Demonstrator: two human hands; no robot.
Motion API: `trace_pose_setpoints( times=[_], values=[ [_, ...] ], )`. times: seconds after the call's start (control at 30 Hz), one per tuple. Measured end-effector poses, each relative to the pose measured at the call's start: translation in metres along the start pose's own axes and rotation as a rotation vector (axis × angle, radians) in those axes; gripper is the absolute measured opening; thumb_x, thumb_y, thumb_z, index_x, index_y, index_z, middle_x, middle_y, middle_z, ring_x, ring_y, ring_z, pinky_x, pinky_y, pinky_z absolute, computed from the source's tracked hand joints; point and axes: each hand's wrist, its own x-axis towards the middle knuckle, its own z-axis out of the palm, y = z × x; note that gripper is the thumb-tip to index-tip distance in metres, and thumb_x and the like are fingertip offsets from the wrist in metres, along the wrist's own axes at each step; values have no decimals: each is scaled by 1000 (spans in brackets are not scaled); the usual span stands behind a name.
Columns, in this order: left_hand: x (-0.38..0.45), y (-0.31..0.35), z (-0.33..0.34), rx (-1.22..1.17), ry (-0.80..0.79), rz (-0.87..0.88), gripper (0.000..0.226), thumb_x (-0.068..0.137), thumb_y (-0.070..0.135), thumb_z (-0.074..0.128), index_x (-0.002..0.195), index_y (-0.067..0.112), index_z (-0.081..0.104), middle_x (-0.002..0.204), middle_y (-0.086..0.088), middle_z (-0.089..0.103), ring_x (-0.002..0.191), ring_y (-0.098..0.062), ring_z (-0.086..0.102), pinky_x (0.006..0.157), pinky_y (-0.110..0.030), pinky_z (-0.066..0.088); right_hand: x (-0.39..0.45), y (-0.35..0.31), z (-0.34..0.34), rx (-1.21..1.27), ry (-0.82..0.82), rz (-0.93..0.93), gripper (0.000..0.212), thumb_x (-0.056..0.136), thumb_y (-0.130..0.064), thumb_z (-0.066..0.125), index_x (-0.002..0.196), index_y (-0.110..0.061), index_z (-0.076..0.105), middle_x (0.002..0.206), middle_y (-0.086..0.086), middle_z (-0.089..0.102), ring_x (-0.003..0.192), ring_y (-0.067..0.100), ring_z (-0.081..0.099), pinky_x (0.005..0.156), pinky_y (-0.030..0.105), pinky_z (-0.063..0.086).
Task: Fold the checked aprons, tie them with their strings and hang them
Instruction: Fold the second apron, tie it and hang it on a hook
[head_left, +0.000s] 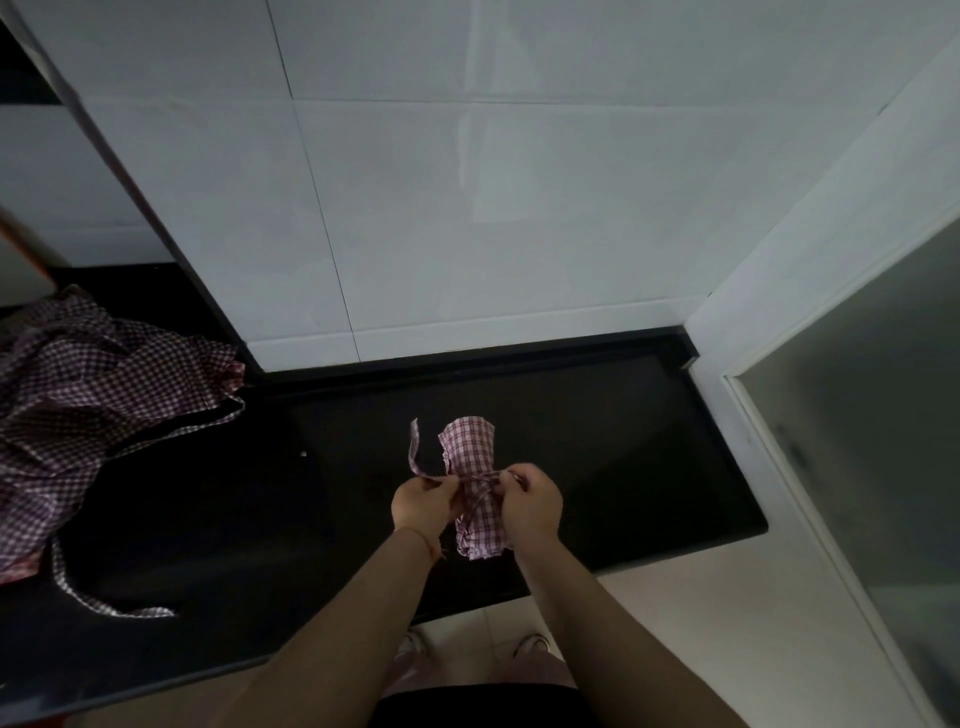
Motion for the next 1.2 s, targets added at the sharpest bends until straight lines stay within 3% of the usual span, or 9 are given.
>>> trace_pose_setpoints(
  times=[0.13, 0.27, 0.33, 0.4, 0.5, 0.57, 0.73, 0.97, 1.2],
  values=[
    [0, 7, -7, 39, -44, -2, 11, 87, 9, 71, 93, 0, 70, 95, -15, 74, 84, -24, 72, 82, -40, 60, 10, 0, -6, -7, -97, 16, 15, 96, -17, 59, 86, -27, 63, 91, -4, 67, 86, 9, 66, 85, 35, 58],
    [-3, 18, -14, 854, 237, 653, 51, 78, 30, 80, 118, 13, 54, 121, 1, 51, 115, -16, 48, 96, -32, 46, 16, -8, -13, -62, -188, -45, 19, 97, -20, 59, 84, -35, 61, 94, -6, 67, 90, 10, 66, 87, 37, 58],
    [-4, 22, -12, 966, 25, 866, 60, 83, 32, 74, 135, 20, 47, 134, 3, 49, 126, -14, 44, 109, -36, 40, 17, -9, -13, -62, -206, -60, 20, 97, -22, 59, 84, -37, 61, 95, -6, 68, 92, 11, 66, 88, 38, 57],
    [-4, 28, -8, 934, -224, 637, 50, 90, 32, 67, 134, 22, 45, 127, 3, 55, 114, -12, 54, 101, -33, 46, 16, -7, -13, -52, -195, -51, 18, 96, -22, 59, 84, -35, 62, 94, -5, 68, 91, 12, 67, 87, 40, 58],
    [-8, 37, -11, 885, -309, 288, 23, 98, 40, 53, 105, 19, 50, 83, 0, 60, 72, -14, 60, 67, -26, 49, 17, -4, -15, -27, -172, -28, 14, 96, -23, 59, 86, -32, 63, 94, -3, 69, 89, 14, 68, 85, 41, 59],
    [-12, 40, -17, 805, -337, 184, 32, 103, 41, 43, 90, 14, 55, 66, -2, 49, 58, -14, 51, 54, -24, 46, 16, -7, -17, -46, -172, -21, 14, 97, -23, 58, 86, -32, 62, 95, -3, 68, 89, 13, 68, 85, 39, 59],
    [-17, 36, -20, 588, -269, 298, 24, 102, 21, 48, 85, 12, 64, 71, -5, 55, 57, -12, 48, 48, -23, 39, 15, -13, -24, -162, -204, -60, 10, 99, -21, 55, 94, -26, 61, 95, -4, 64, 83, 7, 62, 68, 19, 48],
    [-34, 36, -3, 268, -348, 302, 21, 92, 26, 67, 86, 7, 75, 73, 1, 67, 50, -4, 51, 48, -18, 40, 13, -24, -28, -171, -318, -75, 7, 98, -24, 57, 98, -21, 63, 93, -2, 64, 83, 9, 63, 66, 21, 47],
    [-25, 32, 8, 440, -243, 391, 14, 97, 14, 58, 97, 21, 69, 94, 1, 70, 81, -8, 64, 65, -17, 50, 16, -34, -37, -336, -489, -82, 8, 99, -22, 55, 101, -21, 62, 97, -1, 64, 86, 10, 62, 68, 22, 47]
  ],
)
